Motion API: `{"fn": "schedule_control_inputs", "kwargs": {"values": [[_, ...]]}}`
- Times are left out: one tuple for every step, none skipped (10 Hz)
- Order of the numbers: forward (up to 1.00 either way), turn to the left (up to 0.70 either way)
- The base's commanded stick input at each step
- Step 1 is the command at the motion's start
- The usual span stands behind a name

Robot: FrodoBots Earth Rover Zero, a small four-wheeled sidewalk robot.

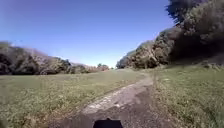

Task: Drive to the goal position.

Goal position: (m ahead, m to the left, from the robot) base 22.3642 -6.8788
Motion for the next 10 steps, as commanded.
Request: {"fn": "schedule_control_inputs", "kwargs": {"values": [[0.5,-0.27],[0.5,-0.17],[0.5,-0.01],[0.5,0.0],[0.5,0.0],[0.5,0.0],[0.5,0.0],[0.5,0.0],[0.5,0.0],[0.5,0.0]]}}
